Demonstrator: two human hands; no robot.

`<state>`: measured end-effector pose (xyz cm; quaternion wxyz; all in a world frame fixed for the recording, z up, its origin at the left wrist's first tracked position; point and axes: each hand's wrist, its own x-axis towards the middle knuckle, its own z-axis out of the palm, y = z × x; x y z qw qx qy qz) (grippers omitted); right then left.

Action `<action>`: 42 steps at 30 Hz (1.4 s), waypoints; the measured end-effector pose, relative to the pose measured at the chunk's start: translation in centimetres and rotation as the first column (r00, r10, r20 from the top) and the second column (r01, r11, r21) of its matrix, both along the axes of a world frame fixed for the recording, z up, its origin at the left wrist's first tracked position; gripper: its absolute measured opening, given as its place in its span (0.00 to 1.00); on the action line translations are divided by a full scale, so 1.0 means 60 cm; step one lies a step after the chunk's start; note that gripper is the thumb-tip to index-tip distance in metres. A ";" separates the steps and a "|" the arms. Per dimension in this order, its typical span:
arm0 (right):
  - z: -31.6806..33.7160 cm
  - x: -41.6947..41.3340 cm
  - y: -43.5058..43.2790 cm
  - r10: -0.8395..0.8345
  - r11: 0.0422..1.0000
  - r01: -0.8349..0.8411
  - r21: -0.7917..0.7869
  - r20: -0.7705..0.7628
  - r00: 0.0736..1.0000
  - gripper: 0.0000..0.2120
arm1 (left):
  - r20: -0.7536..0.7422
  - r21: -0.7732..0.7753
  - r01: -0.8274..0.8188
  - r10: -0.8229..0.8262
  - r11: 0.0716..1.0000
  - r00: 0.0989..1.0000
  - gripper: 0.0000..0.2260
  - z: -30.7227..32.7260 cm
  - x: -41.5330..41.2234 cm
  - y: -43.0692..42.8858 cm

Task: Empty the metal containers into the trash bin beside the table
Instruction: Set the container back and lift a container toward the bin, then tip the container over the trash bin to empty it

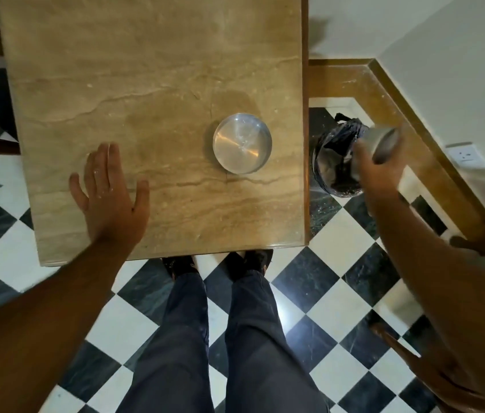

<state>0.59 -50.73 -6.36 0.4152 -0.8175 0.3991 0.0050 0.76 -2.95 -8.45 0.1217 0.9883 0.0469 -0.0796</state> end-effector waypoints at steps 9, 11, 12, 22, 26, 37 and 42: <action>0.007 0.011 -0.018 -0.033 0.985 0.016 -0.170 -0.099 0.995 0.49 | -0.008 -0.010 -0.047 0.047 0.999 0.999 0.32 -0.014 0.012 -0.013; 0.007 0.012 -0.021 0.010 0.968 -0.013 -0.249 -0.013 1.000 0.48 | -0.012 -0.012 -0.054 0.054 0.998 0.998 0.32 -0.020 0.008 -0.011; 0.004 0.014 -0.019 0.049 0.965 -0.058 -0.254 -0.043 0.998 0.48 | -0.011 -0.006 -0.063 0.063 0.998 0.998 0.32 -0.023 0.005 -0.010; -0.006 0.071 0.022 0.053 0.946 -0.057 -0.318 -0.022 0.998 0.48 | -0.016 0.036 -0.106 0.107 0.994 0.994 0.31 -0.021 -0.025 0.003; -0.029 0.063 0.032 -0.090 0.982 0.039 -0.183 -0.280 0.956 0.55 | -0.035 0.005 -0.111 0.111 0.994 0.993 0.31 -0.006 -0.029 -0.002; -0.011 0.049 0.000 -0.219 0.965 0.238 0.106 -0.166 0.961 0.53 | -0.049 -0.064 -0.080 0.077 0.995 0.996 0.37 0.024 -0.017 -0.045; 0.115 0.085 0.118 -0.117 0.570 0.043 0.821 0.030 0.993 0.29 | 0.048 -0.260 0.145 -0.137 0.955 0.989 0.46 0.070 0.021 -0.087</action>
